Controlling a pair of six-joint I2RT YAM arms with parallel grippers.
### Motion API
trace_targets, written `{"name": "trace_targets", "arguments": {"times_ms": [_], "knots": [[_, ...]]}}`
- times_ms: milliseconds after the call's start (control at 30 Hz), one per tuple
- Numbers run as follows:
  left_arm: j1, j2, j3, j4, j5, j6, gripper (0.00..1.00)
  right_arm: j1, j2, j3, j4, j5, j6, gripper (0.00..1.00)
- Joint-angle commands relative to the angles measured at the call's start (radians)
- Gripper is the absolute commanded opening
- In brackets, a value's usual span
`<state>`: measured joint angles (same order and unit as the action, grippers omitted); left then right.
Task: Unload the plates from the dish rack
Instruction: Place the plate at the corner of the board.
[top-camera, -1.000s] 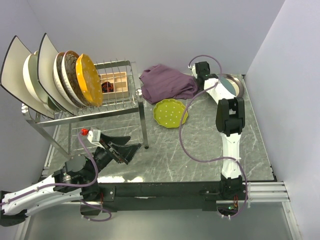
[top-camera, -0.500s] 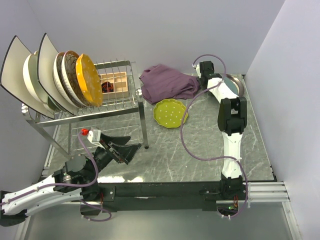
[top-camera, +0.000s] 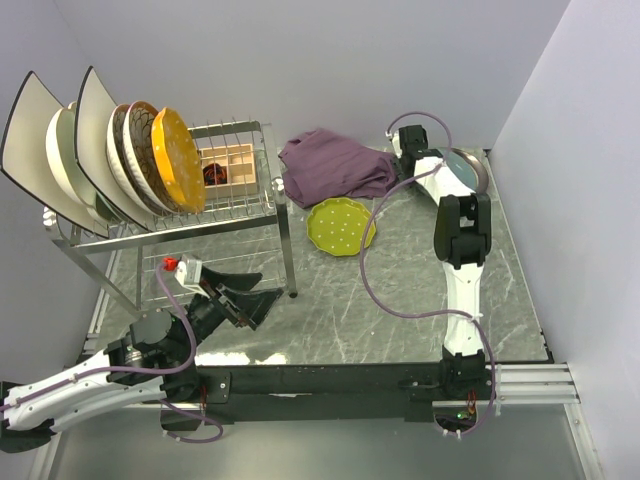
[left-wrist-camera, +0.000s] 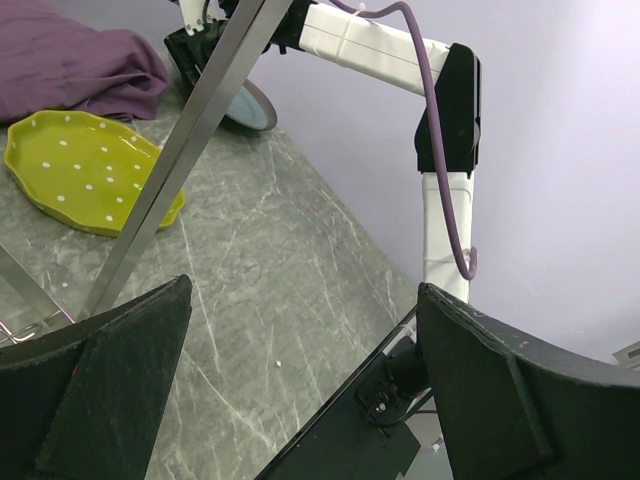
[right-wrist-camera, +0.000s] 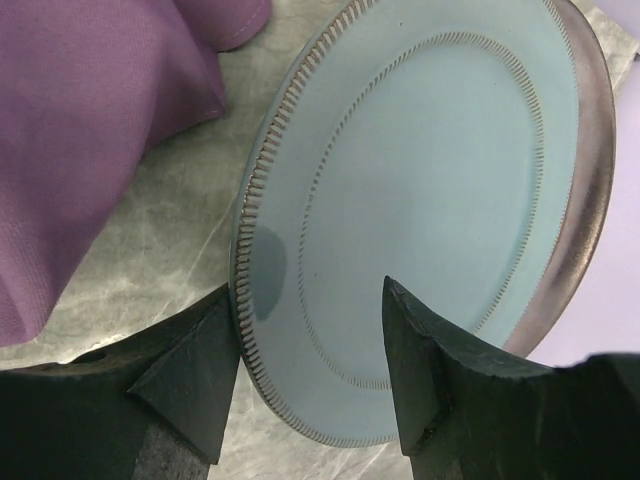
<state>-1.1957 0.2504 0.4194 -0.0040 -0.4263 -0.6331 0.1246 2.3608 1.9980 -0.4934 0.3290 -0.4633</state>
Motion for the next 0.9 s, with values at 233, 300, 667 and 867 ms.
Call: {"name": "trace_targets", "arguments": {"times_ms": [233, 300, 667, 867], "knots": [[-0.004, -0.002, 0.005, 0.044, 0.018, -0.007, 0.99, -0.052, -0.011, 0.062, 0.061, 0.001, 0.022, 0.63], [-0.004, 0.003, 0.005, 0.045, 0.023, -0.007, 0.99, -0.051, 0.005, 0.074, 0.059, 0.004, 0.017, 0.63], [-0.004, 0.015, 0.013, 0.036, -0.005, -0.005, 1.0, -0.016, -0.054, 0.163, -0.036, -0.148, 0.092, 0.75], [-0.004, 0.009, 0.01, 0.032, -0.009, -0.004, 0.99, -0.002, -0.17, 0.018, 0.009, -0.148, 0.152, 0.8]]}}
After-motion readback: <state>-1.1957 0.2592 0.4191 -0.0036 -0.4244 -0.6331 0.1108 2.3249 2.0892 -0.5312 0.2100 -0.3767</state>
